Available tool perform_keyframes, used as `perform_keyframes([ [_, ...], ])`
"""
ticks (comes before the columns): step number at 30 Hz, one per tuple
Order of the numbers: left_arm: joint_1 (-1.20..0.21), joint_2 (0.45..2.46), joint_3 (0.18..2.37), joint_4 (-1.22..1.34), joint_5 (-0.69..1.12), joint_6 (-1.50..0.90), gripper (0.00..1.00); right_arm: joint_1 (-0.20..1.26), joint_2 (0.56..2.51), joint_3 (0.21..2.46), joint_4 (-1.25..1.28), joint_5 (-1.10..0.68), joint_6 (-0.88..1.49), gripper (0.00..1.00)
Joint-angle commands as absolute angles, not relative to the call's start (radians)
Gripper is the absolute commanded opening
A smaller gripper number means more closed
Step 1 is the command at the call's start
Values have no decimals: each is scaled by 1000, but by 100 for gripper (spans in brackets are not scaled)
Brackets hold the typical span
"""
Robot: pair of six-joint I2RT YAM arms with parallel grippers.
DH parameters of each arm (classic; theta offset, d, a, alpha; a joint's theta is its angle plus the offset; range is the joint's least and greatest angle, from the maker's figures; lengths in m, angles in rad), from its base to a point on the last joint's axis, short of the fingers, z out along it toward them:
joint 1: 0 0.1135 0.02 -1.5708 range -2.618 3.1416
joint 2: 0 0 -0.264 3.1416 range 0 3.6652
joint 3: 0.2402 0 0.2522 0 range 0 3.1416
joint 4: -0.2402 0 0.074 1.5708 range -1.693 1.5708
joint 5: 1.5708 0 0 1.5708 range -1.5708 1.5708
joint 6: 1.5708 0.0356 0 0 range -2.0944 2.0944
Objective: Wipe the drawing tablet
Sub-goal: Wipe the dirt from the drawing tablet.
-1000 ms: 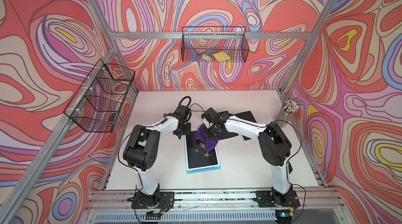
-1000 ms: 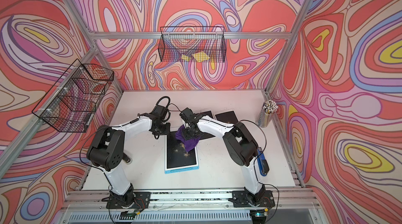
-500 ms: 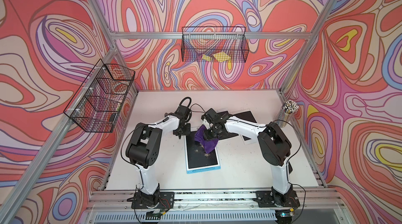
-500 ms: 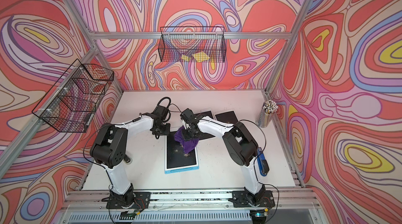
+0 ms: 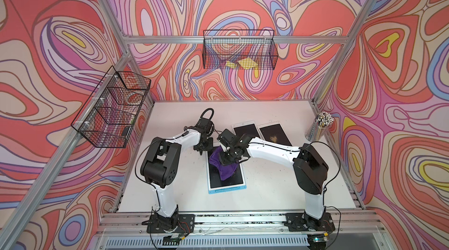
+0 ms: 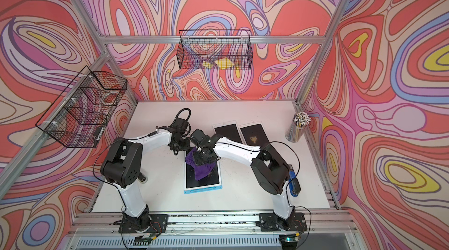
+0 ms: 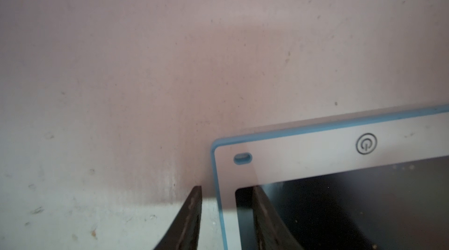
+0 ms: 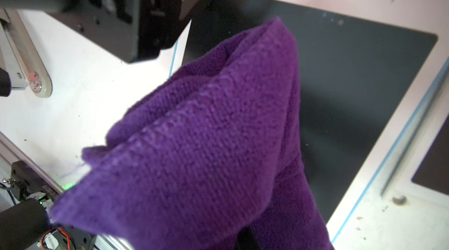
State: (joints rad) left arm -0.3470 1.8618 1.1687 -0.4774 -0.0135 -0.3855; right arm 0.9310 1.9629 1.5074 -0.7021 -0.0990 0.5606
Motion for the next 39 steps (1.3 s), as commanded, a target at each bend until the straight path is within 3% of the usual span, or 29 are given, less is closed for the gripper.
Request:
perform_keyframes([
  [1,-347,1874,1133,-486,-47,-379,38,985,2013,1562,-755,17,696,0],
  [6,-347,1851,1124,-474,-24,-384,39,1041,2089,1659,-831,111,830,0],
  [14,-346,1850,1117,-465,-10,-387,39,1048,2127,1662,-771,103,943,0],
  [22,-347,1840,1112,-462,-5,-388,39,1045,2202,1658,-868,206,996,0],
  [39,-345,1837,1116,-462,4,-385,36,1026,2043,1426,-915,295,1127,0],
])
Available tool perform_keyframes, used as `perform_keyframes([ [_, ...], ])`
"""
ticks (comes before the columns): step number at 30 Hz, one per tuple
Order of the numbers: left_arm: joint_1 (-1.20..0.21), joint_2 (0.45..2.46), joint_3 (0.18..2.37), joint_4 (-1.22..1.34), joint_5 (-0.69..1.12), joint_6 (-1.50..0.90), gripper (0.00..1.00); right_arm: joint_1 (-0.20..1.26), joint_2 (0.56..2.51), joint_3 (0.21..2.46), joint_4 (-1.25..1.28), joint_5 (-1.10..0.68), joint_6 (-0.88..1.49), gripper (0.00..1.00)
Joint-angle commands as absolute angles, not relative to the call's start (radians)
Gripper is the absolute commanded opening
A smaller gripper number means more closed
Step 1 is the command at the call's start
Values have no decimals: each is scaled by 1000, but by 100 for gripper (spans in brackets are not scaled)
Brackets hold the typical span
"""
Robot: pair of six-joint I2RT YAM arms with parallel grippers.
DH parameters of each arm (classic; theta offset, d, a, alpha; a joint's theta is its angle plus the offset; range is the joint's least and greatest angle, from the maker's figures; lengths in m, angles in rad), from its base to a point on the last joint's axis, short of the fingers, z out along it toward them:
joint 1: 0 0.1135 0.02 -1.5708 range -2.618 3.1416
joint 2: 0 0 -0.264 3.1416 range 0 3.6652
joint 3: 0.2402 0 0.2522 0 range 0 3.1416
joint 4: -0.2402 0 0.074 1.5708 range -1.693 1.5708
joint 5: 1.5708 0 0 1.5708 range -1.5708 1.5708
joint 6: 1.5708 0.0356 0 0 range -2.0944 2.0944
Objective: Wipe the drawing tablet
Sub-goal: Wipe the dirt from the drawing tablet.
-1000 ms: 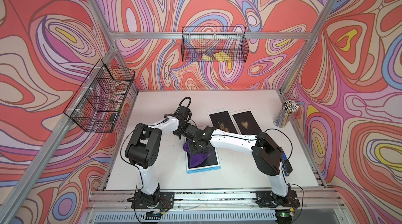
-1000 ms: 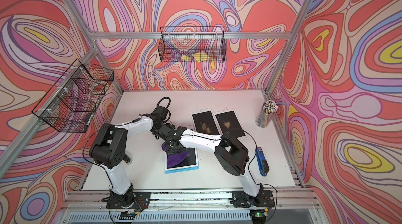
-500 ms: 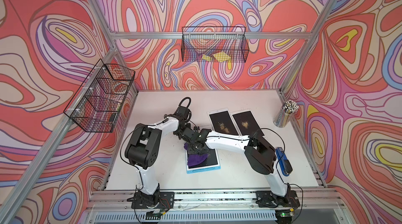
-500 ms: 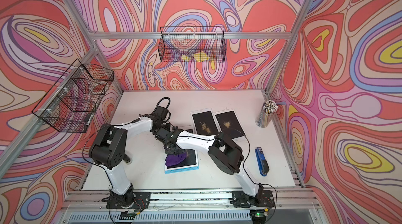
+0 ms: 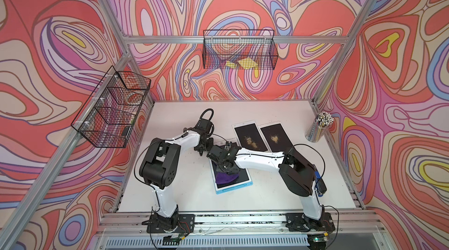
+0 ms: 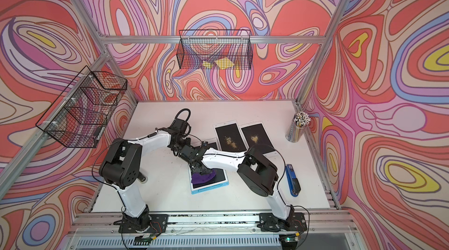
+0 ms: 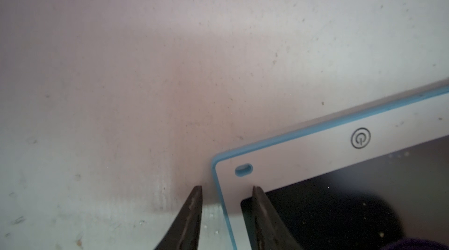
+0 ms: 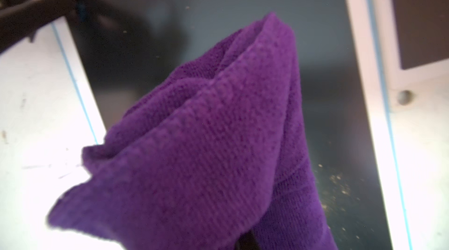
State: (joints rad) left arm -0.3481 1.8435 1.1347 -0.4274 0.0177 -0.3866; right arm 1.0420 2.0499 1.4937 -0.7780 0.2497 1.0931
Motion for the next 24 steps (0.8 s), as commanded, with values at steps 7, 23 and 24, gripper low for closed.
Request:
perform_keyframes([
  [7,-346,1833,1113,-460,4,-386,36,997,1990,1357,-914,298,1140,0],
  [23,-345,1828,1110,-454,9,-386,36,855,1778,1046,-915,300,1174,0],
  [24,-348,1828,1110,-452,10,-388,36,847,1741,1034,-919,306,1175,0],
])
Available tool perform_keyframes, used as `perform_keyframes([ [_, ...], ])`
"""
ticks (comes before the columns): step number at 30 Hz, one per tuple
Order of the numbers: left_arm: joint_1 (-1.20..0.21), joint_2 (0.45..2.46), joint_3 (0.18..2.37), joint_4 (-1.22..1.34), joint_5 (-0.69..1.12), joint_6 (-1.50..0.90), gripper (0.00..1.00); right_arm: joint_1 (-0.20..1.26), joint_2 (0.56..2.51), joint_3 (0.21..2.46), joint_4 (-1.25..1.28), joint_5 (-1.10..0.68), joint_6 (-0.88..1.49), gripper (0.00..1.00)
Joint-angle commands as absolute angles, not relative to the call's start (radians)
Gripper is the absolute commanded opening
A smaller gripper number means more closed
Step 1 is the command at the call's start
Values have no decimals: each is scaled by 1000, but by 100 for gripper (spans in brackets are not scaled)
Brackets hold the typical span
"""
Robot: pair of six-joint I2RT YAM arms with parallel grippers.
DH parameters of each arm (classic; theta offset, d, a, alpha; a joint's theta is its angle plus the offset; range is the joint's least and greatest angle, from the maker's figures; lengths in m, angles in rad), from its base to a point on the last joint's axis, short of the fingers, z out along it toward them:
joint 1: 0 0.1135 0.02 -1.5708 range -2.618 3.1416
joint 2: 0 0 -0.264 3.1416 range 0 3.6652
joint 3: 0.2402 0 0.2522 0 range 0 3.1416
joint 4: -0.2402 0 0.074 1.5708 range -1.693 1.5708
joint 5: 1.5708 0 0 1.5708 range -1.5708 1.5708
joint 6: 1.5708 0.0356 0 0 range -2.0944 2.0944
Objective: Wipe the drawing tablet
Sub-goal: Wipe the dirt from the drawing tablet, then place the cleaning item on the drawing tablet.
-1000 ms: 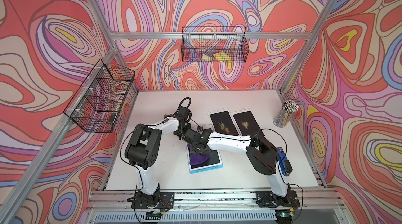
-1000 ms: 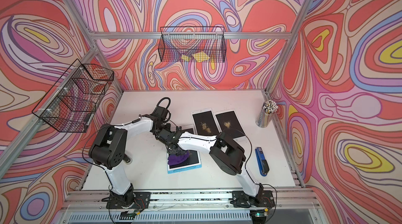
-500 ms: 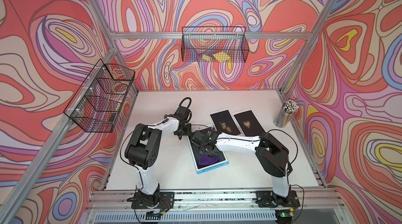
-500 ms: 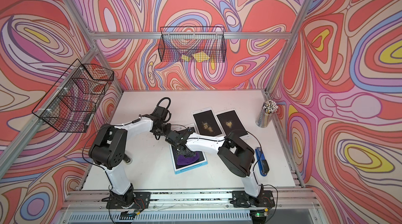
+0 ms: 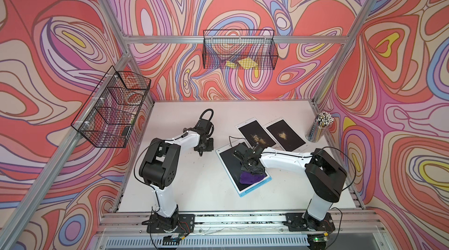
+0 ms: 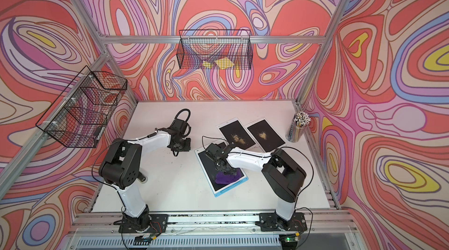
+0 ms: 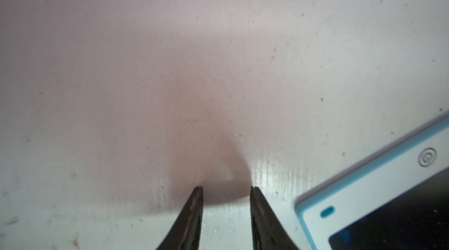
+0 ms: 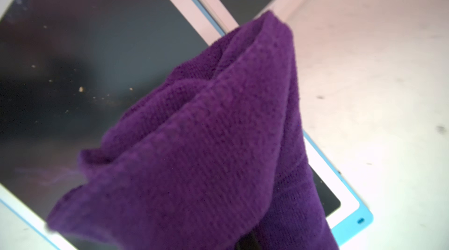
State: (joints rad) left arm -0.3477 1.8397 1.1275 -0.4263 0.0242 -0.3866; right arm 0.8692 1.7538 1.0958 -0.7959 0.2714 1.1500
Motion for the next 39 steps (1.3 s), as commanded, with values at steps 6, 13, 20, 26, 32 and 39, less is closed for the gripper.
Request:
perform_keyframes([
  [6,-352,1799,1090,-405,67,-388,44,806,1665,977,-940,324,1159,0],
  [13,-470,1805,1139,-336,205,-288,60,805,1663,921,-813,261,1048,0],
  [20,-537,1821,1199,-452,109,-294,55,870,1756,947,-756,183,1048,0],
  [26,-602,1484,953,-444,188,-488,54,891,1756,995,-780,194,1047,0],
  [32,-783,1335,710,-211,292,-799,55,891,1719,1051,-769,198,926,0],
  [39,-873,1465,686,-69,280,-884,55,891,1766,1118,-795,171,831,17],
])
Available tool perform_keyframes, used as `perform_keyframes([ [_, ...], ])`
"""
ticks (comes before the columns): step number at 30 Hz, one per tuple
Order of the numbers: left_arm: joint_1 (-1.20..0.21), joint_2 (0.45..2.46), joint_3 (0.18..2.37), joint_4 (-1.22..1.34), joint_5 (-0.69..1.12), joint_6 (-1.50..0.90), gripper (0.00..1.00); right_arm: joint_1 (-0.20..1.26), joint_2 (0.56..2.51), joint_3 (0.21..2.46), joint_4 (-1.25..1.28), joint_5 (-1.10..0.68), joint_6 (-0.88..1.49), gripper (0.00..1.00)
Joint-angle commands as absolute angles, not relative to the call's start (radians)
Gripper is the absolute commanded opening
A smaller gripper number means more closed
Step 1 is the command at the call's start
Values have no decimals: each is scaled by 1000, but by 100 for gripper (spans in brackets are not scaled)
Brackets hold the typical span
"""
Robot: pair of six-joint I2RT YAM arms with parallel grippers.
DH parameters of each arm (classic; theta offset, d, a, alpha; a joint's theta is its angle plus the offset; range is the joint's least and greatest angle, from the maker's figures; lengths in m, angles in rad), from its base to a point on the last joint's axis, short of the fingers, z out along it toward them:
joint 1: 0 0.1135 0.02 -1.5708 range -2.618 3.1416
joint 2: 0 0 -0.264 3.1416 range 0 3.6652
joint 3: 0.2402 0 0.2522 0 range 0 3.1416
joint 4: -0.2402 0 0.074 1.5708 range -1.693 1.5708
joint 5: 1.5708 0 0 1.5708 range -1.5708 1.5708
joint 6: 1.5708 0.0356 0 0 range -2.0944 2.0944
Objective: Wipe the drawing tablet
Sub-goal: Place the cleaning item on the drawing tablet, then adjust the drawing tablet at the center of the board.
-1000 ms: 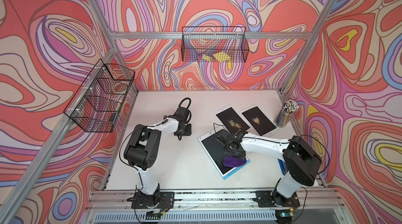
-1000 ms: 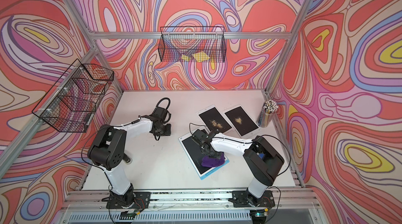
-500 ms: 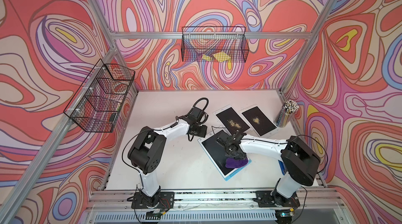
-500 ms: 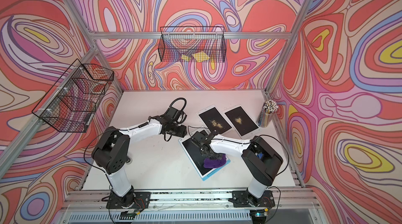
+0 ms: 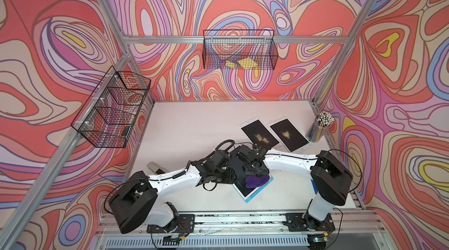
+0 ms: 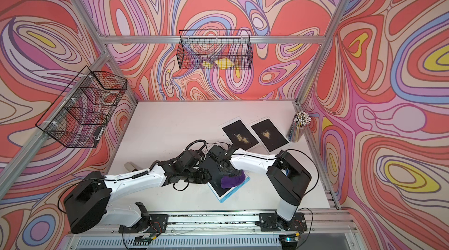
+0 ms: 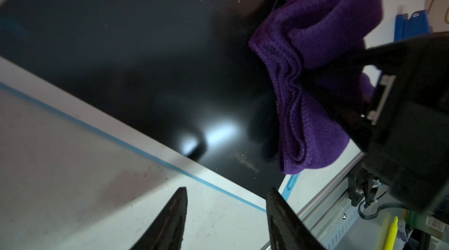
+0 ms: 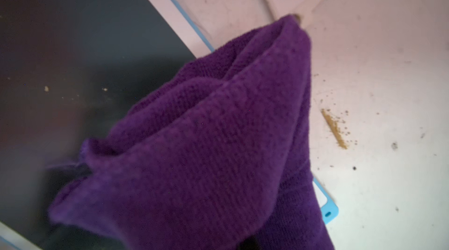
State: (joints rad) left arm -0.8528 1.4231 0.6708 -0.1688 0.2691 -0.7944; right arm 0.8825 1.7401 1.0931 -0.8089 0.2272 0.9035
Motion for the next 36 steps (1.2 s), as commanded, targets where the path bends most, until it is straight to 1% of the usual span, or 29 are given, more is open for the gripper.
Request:
perform_keyframes([
  [1,-881,1474,689,-60,280,-893,55,891,1757,1117,-796,169,820,31],
  [2,-888,1479,687,-52,276,-904,55,891,1734,1113,-798,171,810,48],
  [3,-893,1478,686,-50,265,-913,55,891,1707,1108,-804,182,801,63],
  [5,-895,1466,681,-53,252,-930,56,889,1655,1106,-830,214,787,88],
  [6,-895,1457,678,-57,245,-940,56,885,1626,1105,-842,224,774,96],
  [7,-895,1450,677,-62,239,-950,56,876,1605,1103,-853,224,763,98],
  [10,-897,1423,676,-85,225,-978,56,825,1514,1060,-858,200,731,98],
  [13,-898,1388,674,-140,201,-996,56,733,1454,991,-827,152,705,98],
  [16,-900,1348,652,-180,181,-1028,56,652,1456,937,-767,111,678,97],
  [18,-900,1336,633,-194,174,-1046,57,617,1491,914,-712,66,662,97],
  [23,-899,1381,574,-98,185,-1080,59,612,1555,876,-575,-26,657,96],
  [29,-891,1467,531,39,180,-1109,59,613,1567,836,-509,-81,661,95],
  [33,-848,1512,531,74,191,-1091,59,615,1554,780,-466,-135,689,93],
  [36,-789,1532,532,73,206,-1057,59,633,1501,718,-439,-180,733,92],
])
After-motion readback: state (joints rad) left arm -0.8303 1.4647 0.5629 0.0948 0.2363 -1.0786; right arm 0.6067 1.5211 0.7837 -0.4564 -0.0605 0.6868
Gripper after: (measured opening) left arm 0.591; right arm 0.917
